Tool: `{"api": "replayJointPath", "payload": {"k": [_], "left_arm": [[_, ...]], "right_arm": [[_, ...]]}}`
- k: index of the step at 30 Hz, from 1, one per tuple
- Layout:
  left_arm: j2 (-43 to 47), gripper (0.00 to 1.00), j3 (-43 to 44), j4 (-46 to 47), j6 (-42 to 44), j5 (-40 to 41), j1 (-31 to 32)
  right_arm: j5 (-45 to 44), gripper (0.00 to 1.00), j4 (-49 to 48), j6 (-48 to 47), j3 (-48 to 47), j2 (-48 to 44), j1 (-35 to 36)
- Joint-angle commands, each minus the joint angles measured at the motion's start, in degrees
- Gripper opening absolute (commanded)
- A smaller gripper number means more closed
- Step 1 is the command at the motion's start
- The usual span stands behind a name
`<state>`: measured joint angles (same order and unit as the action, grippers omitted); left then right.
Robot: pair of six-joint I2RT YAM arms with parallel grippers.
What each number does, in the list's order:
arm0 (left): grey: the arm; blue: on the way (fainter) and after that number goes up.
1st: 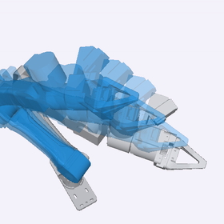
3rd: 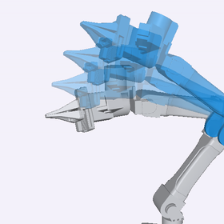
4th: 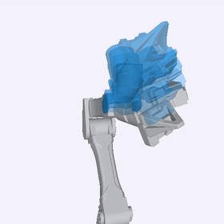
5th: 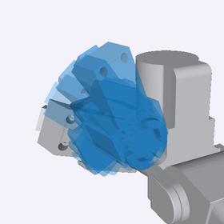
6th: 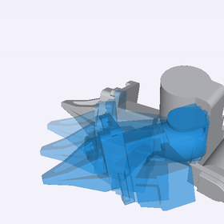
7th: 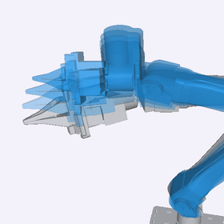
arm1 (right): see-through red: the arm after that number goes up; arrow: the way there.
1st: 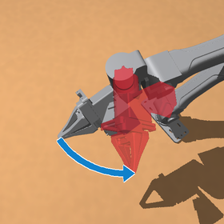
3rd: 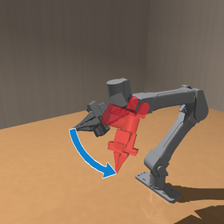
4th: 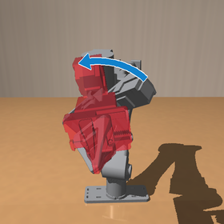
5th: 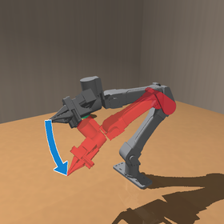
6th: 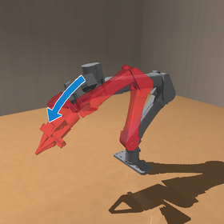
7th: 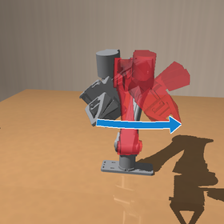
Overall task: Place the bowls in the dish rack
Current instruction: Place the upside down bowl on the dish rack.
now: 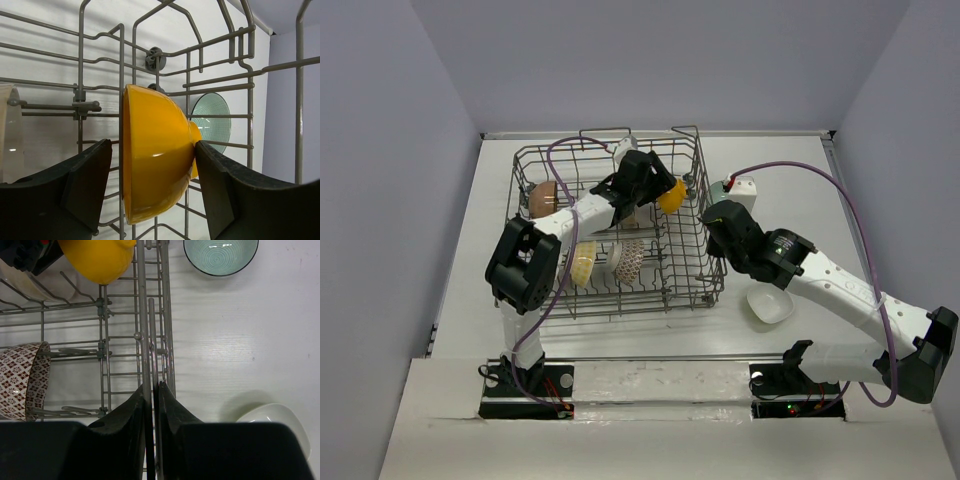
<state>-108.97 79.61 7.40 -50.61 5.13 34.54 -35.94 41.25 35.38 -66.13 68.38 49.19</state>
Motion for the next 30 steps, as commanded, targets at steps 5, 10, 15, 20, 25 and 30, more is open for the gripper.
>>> {"api": "replayJointPath", "payload": {"k": [5, 10, 15, 20, 25, 30], "left_arm": [[1.39, 0.75, 0.19, -7.31, 3.32, 2.26, -0.53], [0.07, 0.75, 1.68, -8.72, 3.94, 1.12, -0.53], [-0.98, 0.75, 2.65, -9.07, 5.08, -0.03, -0.36], [-2.21, 0.75, 4.41, -10.03, 6.14, -0.82, 0.08], [-2.83, 0.76, 5.38, -11.09, 6.22, -0.91, 0.26], [-3.27, 0.76, 5.73, -12.41, 6.31, -0.64, 0.35]], "right_arm": [[1.58, 0.18, 0.58, 1.19, -1.37, 0.79, -0.5], [1.58, 0.18, 0.67, 1.27, -1.37, 0.62, -0.5], [1.58, 0.18, 0.67, 1.36, -1.46, 0.7, -0.5], [1.58, 0.18, 0.67, 1.27, -1.46, 0.62, -0.5], [1.49, 0.18, 0.67, 1.1, -1.46, 0.53, -0.5], [1.67, 0.18, 0.67, 1.01, -1.55, 0.7, -0.5]]}}
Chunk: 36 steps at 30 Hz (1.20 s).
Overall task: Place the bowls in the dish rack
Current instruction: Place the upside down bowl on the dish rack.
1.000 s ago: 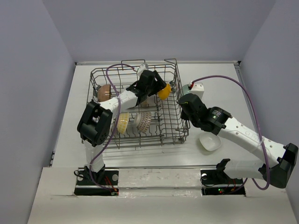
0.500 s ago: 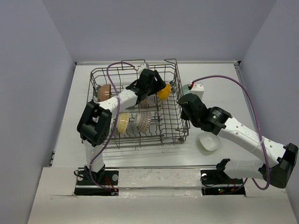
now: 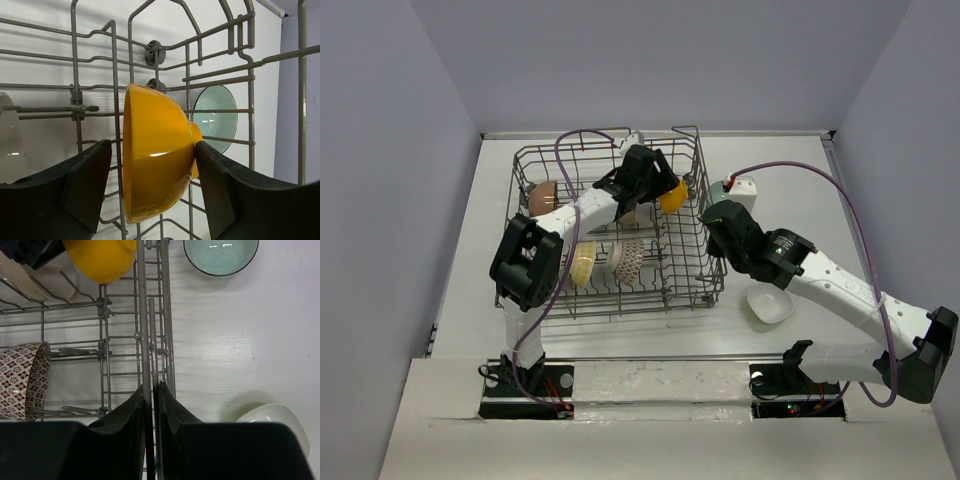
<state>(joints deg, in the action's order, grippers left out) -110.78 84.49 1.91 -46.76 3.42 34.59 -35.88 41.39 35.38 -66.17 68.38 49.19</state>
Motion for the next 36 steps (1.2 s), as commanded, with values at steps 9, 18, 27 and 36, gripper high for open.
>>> {"api": "replayJointPath", "payload": {"k": [9, 18, 27, 36], "left_arm": [[-1.01, 0.76, 0.33, -9.03, 2.2, 3.26, 0.04], [-1.19, 0.78, -0.9, -9.56, 1.32, 4.49, -0.57], [-1.1, 0.81, -0.82, -10.26, 2.38, 5.28, -0.75], [-2.15, 0.82, 0.59, -10.7, 3.52, 4.14, -0.84]], "right_arm": [[1.78, 0.18, 0.54, 0.92, -1.77, 0.97, -0.5], [1.78, 0.18, 0.63, 0.92, -1.5, 0.61, -0.5], [2.22, 0.18, 0.63, 1.01, -1.5, 0.53, -0.5], [2.22, 0.18, 0.71, 1.1, -1.59, 0.53, -0.5]]}}
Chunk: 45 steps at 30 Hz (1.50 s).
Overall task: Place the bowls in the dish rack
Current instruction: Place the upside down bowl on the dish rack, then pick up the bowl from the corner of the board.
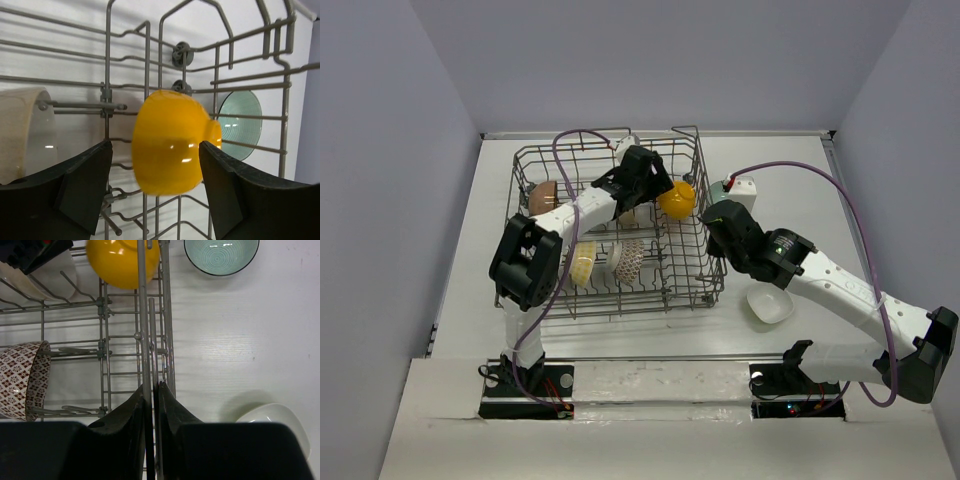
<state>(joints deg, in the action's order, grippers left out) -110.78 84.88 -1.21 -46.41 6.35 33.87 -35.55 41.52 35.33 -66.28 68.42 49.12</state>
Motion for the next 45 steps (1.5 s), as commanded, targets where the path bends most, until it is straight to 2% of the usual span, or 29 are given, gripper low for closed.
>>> {"api": "replayJointPath", "payload": {"k": [1, 14, 19, 29, 30, 32, 35, 36, 38, 39, 41, 42, 44, 45], "left_arm": [[-2.24, 0.82, 0.46, -7.66, 3.35, 0.95, -0.12], [-0.76, 0.83, 1.86, -7.14, 5.8, 1.03, 0.41], [1.18, 0.84, 5.99, -8.89, 8.88, 1.91, 1.46], [6.19, 0.85, 10.39, -11.09, 11.69, 1.82, 2.08], [6.89, 0.85, 11.0, -11.61, 12.13, 1.91, 2.17], [7.77, 0.85, 11.62, -12.32, 12.57, 2.7, 2.17], [10.4, 0.86, 11.8, -13.29, 13.45, 4.28, 2.17], [11.19, 0.86, 11.62, -13.64, 13.54, 4.63, 2.17], [14.35, 0.86, 10.66, -13.64, 14.07, 5.42, 2.17], [15.5, 0.86, 10.22, -13.47, 14.33, 5.51, 2.08], [20.04, 0.86, 8.47, -13.2, 15.03, 5.78, 2.17], [20.08, 0.86, 8.46, -13.2, 15.21, 5.95, 2.17], [24.11, 0.87, 6.18, -12.24, 15.82, 5.78, 2.08], [25.34, 0.88, 5.3, -11.19, 16.09, 5.61, 2.17]], "right_arm": [[1.89, 0.18, 0.58, 1.06, -1.57, 0.48, -0.43], [1.62, 0.18, 0.76, 0.88, -2.45, 0.75, -0.43], [1.89, 0.2, 1.55, 0.62, -4.99, 0.4, -0.43], [2.94, 0.54, 2.96, -0.44, -11.67, -1.45, -0.43], [3.38, 0.59, 3.13, -0.53, -12.29, -1.54, -0.43], [3.21, 0.62, 4.0, -0.44, -13.61, -2.15, -0.43], [-1.43, 0.67, 5.15, 0.61, -15.89, -4.69, -0.43], [-6.67, 0.7, 5.59, 0.88, -16.33, -5.4, -0.43], [-11.8, 0.72, 6.38, 0.97, -16.95, -6.63, -0.43], [-14.69, 0.73, 6.56, 0.97, -16.86, -7.25, -2.09], [-14.03, 0.74, 7.43, 1.23, -16.34, -7.51, -6.81], [-14.02, 0.74, 7.44, 1.4, -15.73, -7.51, -6.85], [-7.9, 0.76, 6.65, 0.8, -13.19, -7.25, -14.29], [-6.04, 0.76, 5.86, 0.01, -11.87, -6.56, -20.24]]}}
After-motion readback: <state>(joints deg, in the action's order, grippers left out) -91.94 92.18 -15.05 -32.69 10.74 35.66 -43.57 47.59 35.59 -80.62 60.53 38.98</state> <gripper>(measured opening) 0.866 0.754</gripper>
